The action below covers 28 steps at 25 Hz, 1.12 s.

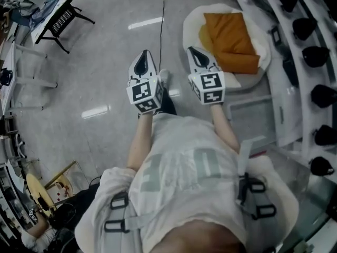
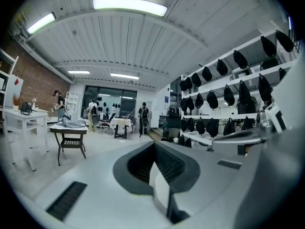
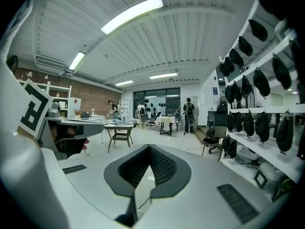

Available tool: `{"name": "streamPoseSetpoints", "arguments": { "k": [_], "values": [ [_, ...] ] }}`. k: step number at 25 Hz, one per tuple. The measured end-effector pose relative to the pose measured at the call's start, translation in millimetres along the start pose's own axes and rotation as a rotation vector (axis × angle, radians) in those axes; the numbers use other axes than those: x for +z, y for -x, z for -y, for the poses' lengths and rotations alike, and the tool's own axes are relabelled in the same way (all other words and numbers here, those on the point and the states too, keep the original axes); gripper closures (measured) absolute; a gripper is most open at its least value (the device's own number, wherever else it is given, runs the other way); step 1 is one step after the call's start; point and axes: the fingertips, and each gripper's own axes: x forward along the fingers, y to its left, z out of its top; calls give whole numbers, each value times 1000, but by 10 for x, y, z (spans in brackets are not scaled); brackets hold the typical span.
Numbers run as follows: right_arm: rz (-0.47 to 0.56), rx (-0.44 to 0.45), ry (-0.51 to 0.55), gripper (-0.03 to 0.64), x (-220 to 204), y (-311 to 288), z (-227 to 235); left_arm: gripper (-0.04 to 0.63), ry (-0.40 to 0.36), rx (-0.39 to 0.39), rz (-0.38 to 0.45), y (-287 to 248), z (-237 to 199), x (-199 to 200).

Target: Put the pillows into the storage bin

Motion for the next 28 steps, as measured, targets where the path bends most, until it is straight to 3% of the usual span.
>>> {"name": "streamPoseSetpoints", "arguments": {
  "k": [10, 15, 22, 28],
  "values": [
    [-59, -129, -76, 609, 292, -1661, 420, 588, 20, -163, -22, -1920, -740, 295],
    [-79, -272, -133, 609, 370, -2304, 993, 588, -15, -299, -34, -2916, -784, 466],
    [-117, -425, -247, 609, 163, -2530, 1486, 588, -41, -482, -58, -3663, -387, 532],
    [-95, -552, -379, 609, 112, -2397, 1685, 588, -19, -562, -63, -3962, -220, 606]
  ]
}}
